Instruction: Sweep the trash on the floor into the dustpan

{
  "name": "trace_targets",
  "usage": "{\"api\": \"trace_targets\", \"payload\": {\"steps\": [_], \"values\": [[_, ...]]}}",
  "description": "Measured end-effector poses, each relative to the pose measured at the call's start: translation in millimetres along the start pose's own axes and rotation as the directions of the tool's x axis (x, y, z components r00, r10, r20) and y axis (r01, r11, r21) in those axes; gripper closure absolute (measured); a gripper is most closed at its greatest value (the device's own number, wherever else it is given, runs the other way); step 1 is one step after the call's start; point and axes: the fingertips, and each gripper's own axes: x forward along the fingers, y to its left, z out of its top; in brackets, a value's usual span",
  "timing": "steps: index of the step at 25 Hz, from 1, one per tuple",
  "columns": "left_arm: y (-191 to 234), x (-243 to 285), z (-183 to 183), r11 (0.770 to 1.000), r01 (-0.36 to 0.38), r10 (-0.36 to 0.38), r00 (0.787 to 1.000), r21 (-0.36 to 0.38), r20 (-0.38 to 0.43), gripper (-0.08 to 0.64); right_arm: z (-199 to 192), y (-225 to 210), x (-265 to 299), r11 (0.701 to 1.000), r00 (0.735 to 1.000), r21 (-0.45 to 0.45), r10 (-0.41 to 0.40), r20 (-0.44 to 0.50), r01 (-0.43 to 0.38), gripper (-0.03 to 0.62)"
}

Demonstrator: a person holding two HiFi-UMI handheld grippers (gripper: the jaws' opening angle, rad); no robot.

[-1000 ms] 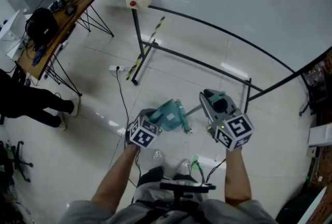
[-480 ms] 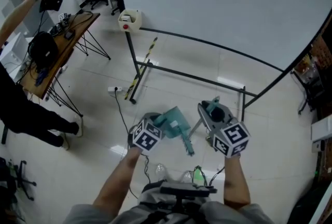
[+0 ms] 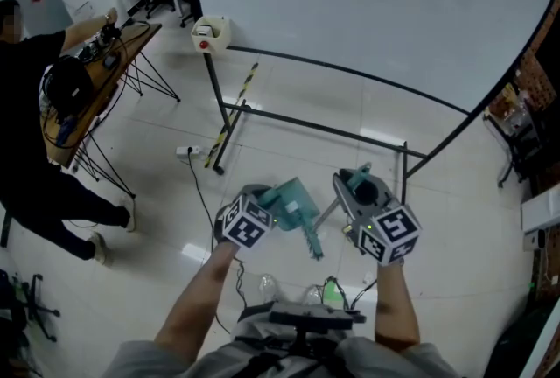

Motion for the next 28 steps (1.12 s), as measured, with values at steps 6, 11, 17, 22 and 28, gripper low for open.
{"api": "trace_targets", "payload": {"steps": [6, 11, 17, 22, 28], "values": [[-6, 1, 5, 1.0, 0.014, -0.014, 1.0, -0.001, 0.014, 0.459, -2, -4, -7, 1.0, 1.0, 0.011, -0.015, 0.002, 0.015, 0.543], [-14, 6, 3, 0.999, 0.03, -0.03, 1.0, 0.009, -0.002, 0.459, -6, -8, -16, 1.0, 1.0, 0.009, -0.024, -0.007, 0.024, 0.543], [-31, 21, -18, 0.995, 0.082, -0.079, 0.995, 0.058, -0.067, 0.459, -32, -23, -43, 0.991, 0.991, 0.047, -0.123, -0.053, 0.126, 0.545], [-38, 49, -35, 0.981, 0.15, -0.135, 0.983, 0.121, -0.127, 0.457, -57, -49, -80, 0.962, 0.963, 0.079, -0.255, -0.09, 0.262, 0.545], [-45, 78, -50, 0.945, 0.245, -0.202, 0.958, 0.216, -0.205, 0.457, -113, -72, -124, 0.925, 0.933, 0.13, -0.343, -0.114, 0.356, 0.543]]}}
